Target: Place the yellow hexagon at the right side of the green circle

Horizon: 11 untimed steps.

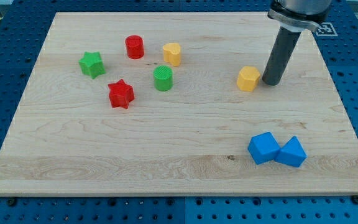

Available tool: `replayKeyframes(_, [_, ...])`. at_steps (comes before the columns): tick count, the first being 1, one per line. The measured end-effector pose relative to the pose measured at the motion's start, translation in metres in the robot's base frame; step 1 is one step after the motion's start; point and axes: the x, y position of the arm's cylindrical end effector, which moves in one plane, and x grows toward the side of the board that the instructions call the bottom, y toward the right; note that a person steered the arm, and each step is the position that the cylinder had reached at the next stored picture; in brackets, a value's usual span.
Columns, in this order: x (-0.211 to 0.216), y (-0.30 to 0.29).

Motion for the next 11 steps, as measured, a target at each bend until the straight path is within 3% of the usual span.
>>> replayKeyframes(3, [0.018, -0.006])
replayKeyframes(6, [0.007, -0.009])
replayKeyframes(9, [0.007, -0.065])
replayKeyframes(11, [0.007, -0.066])
